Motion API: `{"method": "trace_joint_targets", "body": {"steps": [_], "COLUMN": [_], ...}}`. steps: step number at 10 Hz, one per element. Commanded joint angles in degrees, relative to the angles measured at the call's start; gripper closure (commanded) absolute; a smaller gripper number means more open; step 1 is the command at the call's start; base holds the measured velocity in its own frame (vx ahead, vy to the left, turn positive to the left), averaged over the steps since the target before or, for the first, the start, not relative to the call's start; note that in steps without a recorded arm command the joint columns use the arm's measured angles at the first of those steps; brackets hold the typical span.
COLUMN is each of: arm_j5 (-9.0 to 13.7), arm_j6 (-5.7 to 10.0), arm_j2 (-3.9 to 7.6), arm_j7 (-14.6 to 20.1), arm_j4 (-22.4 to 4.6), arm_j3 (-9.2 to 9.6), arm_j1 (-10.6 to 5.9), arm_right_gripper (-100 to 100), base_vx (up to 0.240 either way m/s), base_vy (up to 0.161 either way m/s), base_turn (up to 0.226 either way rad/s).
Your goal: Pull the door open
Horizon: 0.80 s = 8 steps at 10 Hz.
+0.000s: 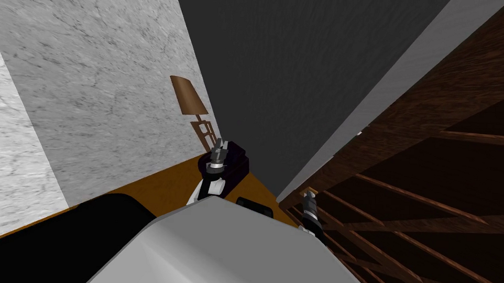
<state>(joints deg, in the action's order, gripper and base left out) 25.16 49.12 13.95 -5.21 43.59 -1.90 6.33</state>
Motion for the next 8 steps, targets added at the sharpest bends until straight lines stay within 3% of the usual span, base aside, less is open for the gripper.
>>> {"method": "trace_joint_targets", "body": {"steps": [1,8], "arm_j5": [0.43,1.19], "arm_j6": [0.11,0.29], "arm_j2": [0.41,0.64], "arm_j7": [2.86,12.49], "arm_j4": [-0.17,-1.05], "arm_j3": [-0.3,0.08], "arm_j1": [0.14,-0.7], "arm_right_gripper": [100,100], "base_vx": [-0.029,-0.033], "base_vy": [0.002,-0.001], "base_turn": [0.028,0.028]}}
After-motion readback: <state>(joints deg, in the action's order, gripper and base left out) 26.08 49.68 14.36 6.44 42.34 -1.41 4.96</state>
